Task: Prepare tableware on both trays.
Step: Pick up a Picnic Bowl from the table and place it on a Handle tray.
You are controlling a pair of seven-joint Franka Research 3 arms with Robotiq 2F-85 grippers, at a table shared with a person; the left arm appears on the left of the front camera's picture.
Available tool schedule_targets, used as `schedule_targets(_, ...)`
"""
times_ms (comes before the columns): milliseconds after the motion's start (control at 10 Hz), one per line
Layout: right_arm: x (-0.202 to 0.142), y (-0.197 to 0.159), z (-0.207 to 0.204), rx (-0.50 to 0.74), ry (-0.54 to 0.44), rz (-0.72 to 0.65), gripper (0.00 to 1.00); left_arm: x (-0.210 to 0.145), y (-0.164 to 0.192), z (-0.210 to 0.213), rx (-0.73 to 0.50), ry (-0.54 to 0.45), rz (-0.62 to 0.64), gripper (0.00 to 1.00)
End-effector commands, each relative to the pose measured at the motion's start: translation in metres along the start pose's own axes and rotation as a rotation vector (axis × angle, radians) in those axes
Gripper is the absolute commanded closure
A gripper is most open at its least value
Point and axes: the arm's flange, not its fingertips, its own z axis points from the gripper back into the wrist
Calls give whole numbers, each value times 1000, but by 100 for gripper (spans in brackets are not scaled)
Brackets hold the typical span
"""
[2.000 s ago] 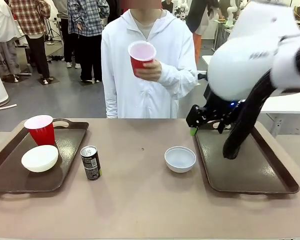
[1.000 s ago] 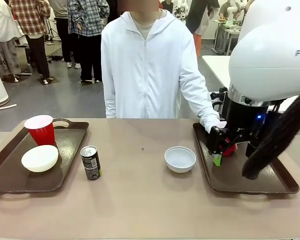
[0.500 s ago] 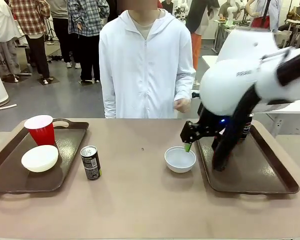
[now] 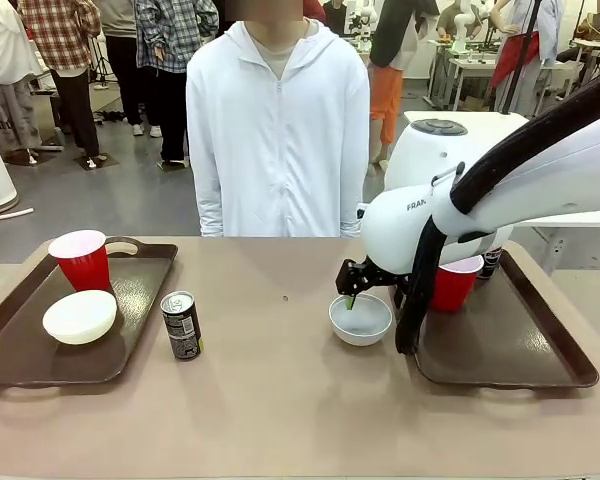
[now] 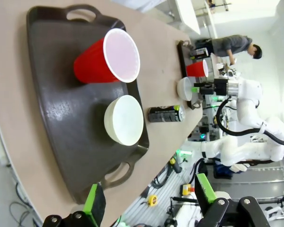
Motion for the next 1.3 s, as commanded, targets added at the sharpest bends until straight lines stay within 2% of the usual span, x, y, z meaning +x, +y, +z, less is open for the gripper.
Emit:
schedule_targets(0, 8, 5, -1, -53, -35, -39, 0, -3, -2, -1, 15, -2, 13, 0)
schedule_targets(400, 9, -3, -8, 41, 7, -32, 0, -3, -2, -1, 15, -2, 13, 0)
schedule_targets(500, 9, -4, -9, 38, 11, -27, 19, -3, -2, -1, 15, -2, 13, 0)
schedule_targets(600, 10, -6, -10, 38, 11, -26, 19, -3, -2, -1, 15, -2, 13, 0)
schedule_targets(700, 11, -7, -12, 40, 16, -28, 39, -3, -2, -1, 15, -2, 13, 0)
schedule_targets(800, 11, -8, -14, 39, 16, -28, 24, -3, -2, -1, 15, -2, 13, 0)
schedule_targets(900, 10, -9, -16, 35, 17, -27, 58, -3, -2, -1, 15, -2, 13, 0)
schedule_targets(1000, 9, -10, -15, 37, 17, -27, 44, -3, -2, -1, 15, -2, 13, 0)
schedule_targets(1100, 9, -11, -15, 39, 16, -31, 77, -3, -2, -1, 15, -2, 13, 0)
schedule_targets(1200, 10, -11, -16, 38, 15, -32, 63, -3, -2, -1, 15, -2, 13, 0)
